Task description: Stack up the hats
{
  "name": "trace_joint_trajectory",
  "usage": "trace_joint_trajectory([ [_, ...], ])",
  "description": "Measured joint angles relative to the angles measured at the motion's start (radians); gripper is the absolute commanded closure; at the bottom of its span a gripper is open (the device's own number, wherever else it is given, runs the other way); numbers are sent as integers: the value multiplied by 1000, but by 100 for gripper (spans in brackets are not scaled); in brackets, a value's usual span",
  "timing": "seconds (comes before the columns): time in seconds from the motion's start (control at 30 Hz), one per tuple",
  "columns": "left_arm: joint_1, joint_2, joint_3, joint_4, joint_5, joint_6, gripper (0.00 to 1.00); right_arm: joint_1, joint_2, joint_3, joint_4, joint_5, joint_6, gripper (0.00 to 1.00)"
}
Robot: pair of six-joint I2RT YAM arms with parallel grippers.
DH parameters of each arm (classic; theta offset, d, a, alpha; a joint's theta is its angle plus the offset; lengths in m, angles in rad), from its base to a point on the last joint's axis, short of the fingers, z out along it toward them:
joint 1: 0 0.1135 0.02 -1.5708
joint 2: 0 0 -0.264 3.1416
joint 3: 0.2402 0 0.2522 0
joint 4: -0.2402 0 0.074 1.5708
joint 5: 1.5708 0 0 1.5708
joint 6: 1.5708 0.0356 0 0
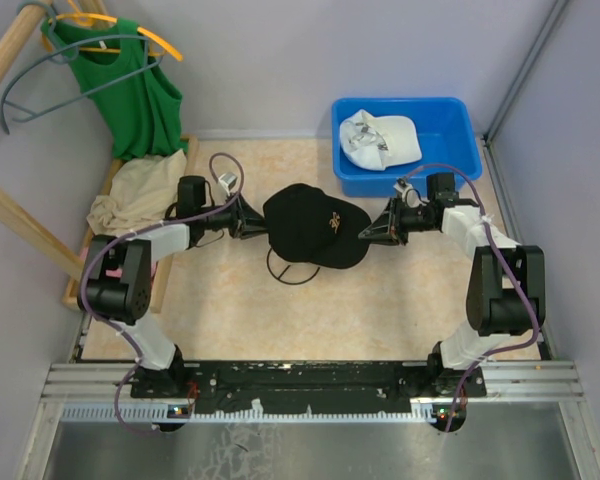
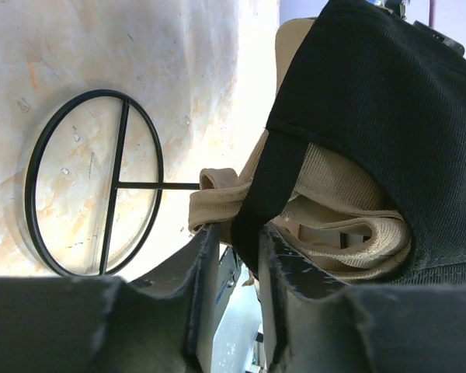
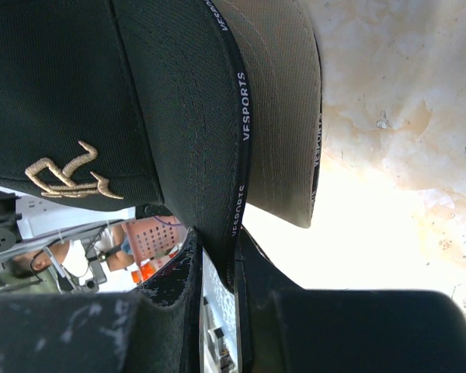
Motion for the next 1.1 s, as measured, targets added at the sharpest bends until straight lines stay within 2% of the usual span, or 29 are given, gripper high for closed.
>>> trace_joint_trajectory([
  [0.07, -5, 13, 12, -7, -3, 6, 85, 0, 0, 0, 0, 0, 0, 98],
  [0.17, -8, 31, 29, -21, -2, 32, 91, 0, 0, 0, 1, 0, 0, 98],
  [0.5, -6, 63, -12, -63, 11, 116, 94, 1, 34, -3, 15, -29, -6, 97],
  [0.53, -4, 63, -15, -62, 14, 119, 94, 1, 38, -3, 17, -32, -7, 93],
  [0.67, -2, 61, -19, -56, 19, 121, 94, 1, 41, -2, 22, -37, -8, 69],
  [0.77, -2, 60, -18, -63, 21, 120, 93, 1, 41, -2, 18, 53, -16, 54],
  [1.03, -2, 48, -16, -74, 21, 117, 95, -11, 18, -3, 1, 201, -14, 47],
  [1.1, -2, 46, -16, -77, 21, 114, 92, -11, 6, -2, -1, 223, -14, 46],
])
